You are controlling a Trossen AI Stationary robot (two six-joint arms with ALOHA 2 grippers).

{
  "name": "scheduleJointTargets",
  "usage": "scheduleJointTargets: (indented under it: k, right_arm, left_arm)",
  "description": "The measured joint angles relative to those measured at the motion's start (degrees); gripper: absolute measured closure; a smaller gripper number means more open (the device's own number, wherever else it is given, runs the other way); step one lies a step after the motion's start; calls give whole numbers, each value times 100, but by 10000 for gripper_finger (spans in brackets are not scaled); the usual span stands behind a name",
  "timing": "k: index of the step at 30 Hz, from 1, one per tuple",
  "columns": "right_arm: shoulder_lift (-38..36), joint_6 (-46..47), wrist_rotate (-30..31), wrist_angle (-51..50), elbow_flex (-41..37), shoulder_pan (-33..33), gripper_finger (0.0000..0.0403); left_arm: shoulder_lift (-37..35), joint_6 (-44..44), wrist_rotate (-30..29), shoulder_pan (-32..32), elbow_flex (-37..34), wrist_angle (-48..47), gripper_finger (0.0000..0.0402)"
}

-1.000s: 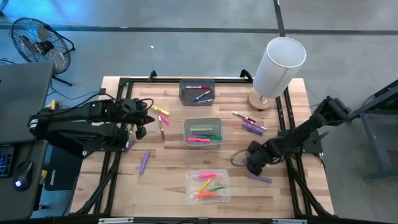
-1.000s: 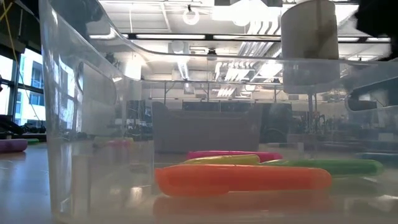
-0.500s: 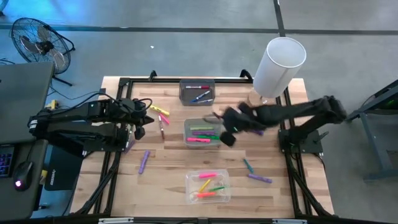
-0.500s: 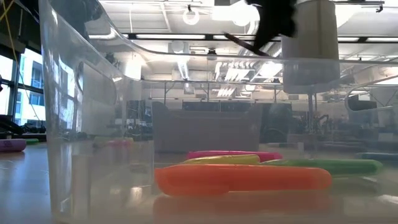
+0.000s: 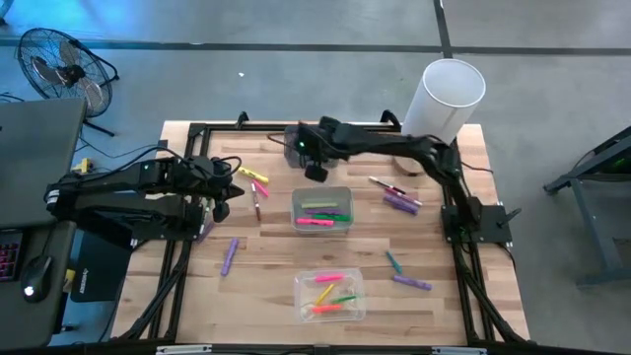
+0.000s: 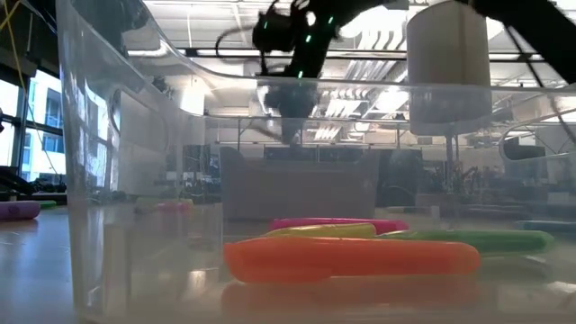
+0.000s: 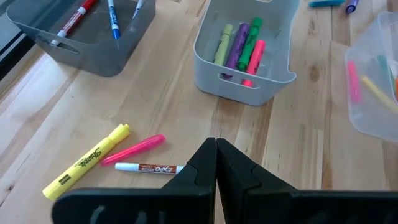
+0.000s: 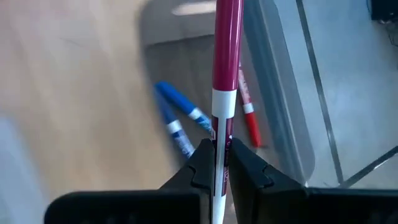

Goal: Pick & Place Markers
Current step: Put the dark red marker pen into the black bin, then put the yellow highlighter pen into the gray bin

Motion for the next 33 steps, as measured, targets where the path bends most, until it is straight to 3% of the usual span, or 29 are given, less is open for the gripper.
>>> scheduleJointTargets:
  k: [3, 8, 13, 18, 21, 25, 29, 33]
  right_arm:
    - [398, -118, -53, 13, 277, -212, 383]
    - [588, -111, -311, -7, 339, -372, 323]
    - [452, 23, -275, -65, 341, -394, 294]
    - [8, 458, -333, -300, 348, -330, 317]
    - [-356, 902, -715, -693, 348, -216, 340]
    - [-852, 1420, -1056, -1124, 165, 42, 372]
    - [-1435, 1897, -1078, -833, -804, 391, 398]
    - [-2253, 2786, -1086, -248, -2127, 870, 398]
  left_arm:
    - [0, 0, -2, 0, 0, -16, 401]
    - [0, -2, -193, 0, 0, -35, 399]
    - [40, -2, -300, 0, 0, -18, 362]
    - [394, -2, -756, 3, 7, 18, 291]
    - [708, 79, -1087, 4, 11, 82, 251]
    - [1403, 563, -1439, 138, 113, 141, 225]
    - [2122, 1067, -765, 817, 417, 104, 229]
    - [2696, 1775, -124, 1604, 665, 130, 242]
